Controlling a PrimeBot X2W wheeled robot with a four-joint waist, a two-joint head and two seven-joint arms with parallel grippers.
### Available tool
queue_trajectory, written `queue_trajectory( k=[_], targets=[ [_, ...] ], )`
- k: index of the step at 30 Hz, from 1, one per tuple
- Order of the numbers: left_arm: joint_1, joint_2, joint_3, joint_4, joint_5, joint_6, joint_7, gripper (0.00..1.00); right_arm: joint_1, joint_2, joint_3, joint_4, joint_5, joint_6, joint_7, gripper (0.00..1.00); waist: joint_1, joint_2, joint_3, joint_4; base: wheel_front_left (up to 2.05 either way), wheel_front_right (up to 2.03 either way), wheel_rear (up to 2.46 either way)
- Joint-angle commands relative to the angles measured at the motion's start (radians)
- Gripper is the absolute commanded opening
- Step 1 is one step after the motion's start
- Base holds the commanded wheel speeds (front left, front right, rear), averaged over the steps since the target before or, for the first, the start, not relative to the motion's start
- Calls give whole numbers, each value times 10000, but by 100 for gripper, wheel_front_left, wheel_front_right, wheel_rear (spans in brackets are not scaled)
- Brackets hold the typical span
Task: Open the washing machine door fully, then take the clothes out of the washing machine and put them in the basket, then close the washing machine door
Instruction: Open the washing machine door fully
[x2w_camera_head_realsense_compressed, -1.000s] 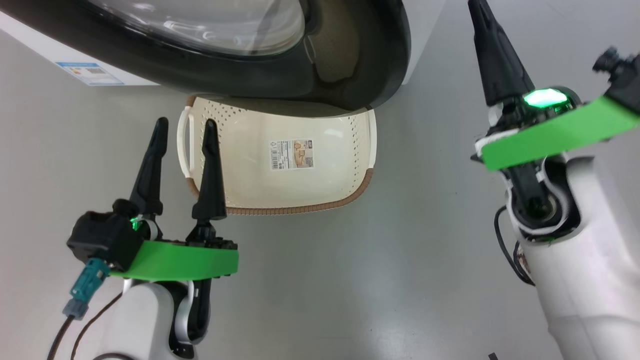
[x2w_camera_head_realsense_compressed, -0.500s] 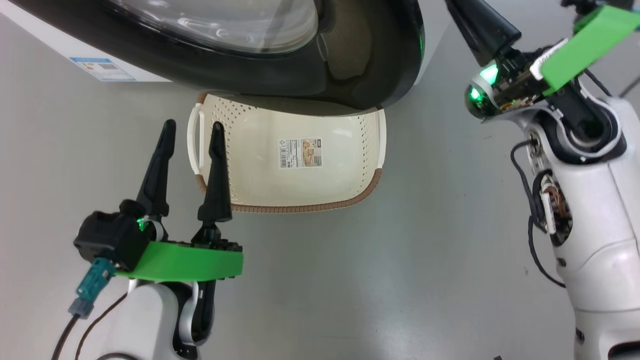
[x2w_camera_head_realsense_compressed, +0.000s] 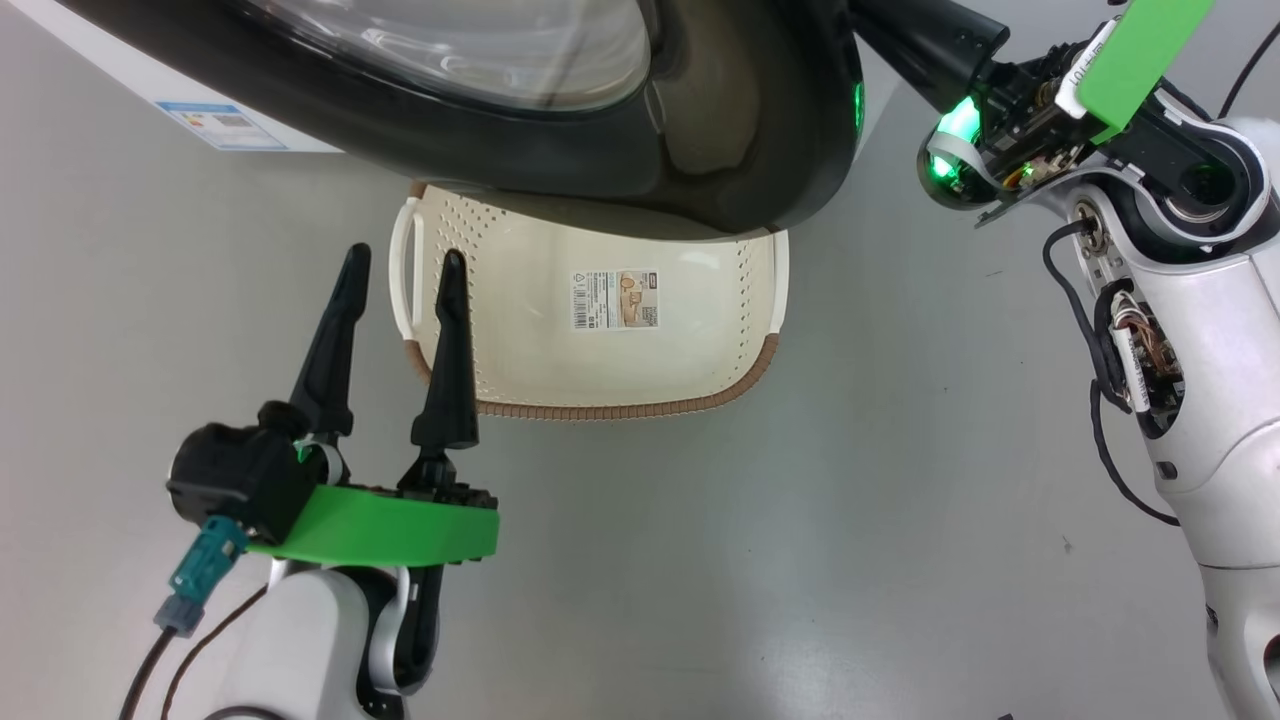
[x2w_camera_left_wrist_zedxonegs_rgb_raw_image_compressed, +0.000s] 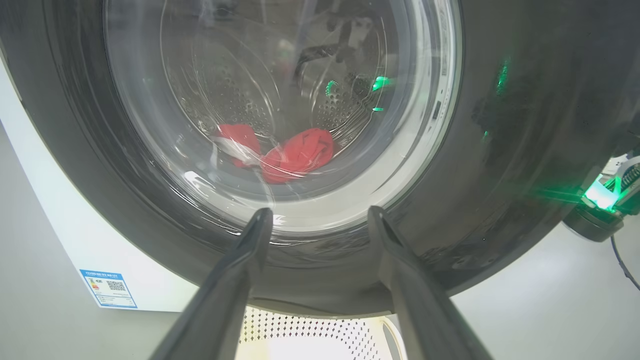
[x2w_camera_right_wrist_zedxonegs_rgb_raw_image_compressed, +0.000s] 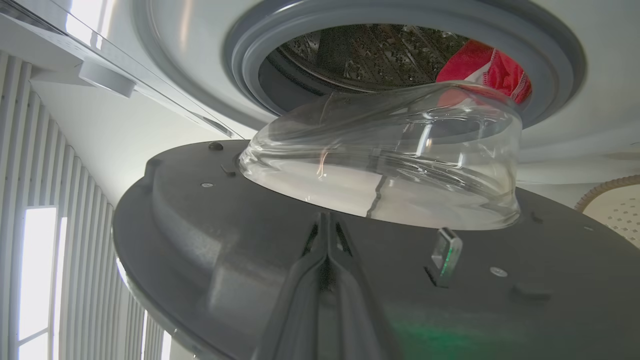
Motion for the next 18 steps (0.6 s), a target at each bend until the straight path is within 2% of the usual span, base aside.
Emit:
queue_trajectory(
  k=[1,18],
  targets=[
    [72,246,258,-159,57,90,-48,100,-57,125,371,-274,287,8,153,0,0,0,-2,33,0,0,0],
    [179,246,333,12,10,136,-48,100,942,-530,1728,-1184,1218,8,98,0,0,0,-527,251,0,0,0]
  ],
)
